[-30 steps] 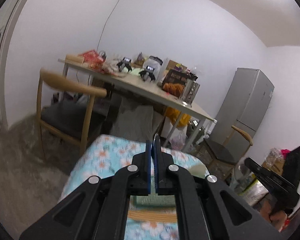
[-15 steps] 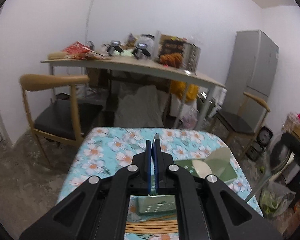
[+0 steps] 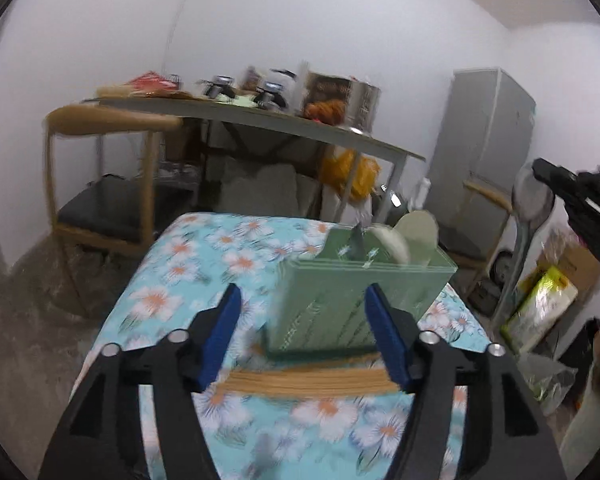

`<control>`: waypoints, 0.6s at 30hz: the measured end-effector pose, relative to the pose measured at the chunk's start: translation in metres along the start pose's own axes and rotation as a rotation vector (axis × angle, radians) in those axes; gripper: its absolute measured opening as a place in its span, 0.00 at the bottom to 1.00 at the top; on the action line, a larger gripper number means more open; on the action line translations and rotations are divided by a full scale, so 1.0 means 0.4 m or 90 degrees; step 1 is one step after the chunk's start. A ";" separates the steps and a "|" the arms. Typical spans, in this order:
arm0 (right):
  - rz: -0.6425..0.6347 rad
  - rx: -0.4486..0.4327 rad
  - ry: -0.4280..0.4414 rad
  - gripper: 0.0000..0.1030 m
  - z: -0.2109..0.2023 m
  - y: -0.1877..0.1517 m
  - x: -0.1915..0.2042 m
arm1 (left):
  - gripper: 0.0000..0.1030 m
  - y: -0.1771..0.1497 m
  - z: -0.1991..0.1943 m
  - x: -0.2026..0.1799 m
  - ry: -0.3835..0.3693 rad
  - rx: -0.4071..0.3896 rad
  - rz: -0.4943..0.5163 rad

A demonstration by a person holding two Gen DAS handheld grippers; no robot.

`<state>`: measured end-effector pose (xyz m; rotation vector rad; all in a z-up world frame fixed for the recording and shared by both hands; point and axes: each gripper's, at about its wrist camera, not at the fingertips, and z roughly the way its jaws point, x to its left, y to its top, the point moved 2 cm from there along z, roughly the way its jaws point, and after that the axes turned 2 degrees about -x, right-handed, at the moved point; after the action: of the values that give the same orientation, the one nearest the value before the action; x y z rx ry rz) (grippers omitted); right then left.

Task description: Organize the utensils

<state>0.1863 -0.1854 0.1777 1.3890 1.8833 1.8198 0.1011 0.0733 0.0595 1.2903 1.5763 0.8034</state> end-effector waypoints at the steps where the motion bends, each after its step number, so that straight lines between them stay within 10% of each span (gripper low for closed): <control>1: 0.003 -0.001 0.000 0.01 -0.002 -0.001 -0.001 | 0.65 -0.037 -0.016 0.031 0.007 -0.002 -0.016; 9: 0.000 0.026 -0.031 0.01 0.033 -0.012 0.026 | 0.63 -0.106 0.010 0.196 0.062 0.052 -0.159; 18: 0.040 0.073 0.016 0.02 0.155 0.012 0.103 | 0.61 -0.208 0.072 0.281 -0.006 0.150 -0.333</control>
<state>0.2082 -0.1144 0.1860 1.4849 2.0080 1.7915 0.0934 0.1606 -0.0533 0.9626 1.9256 0.2897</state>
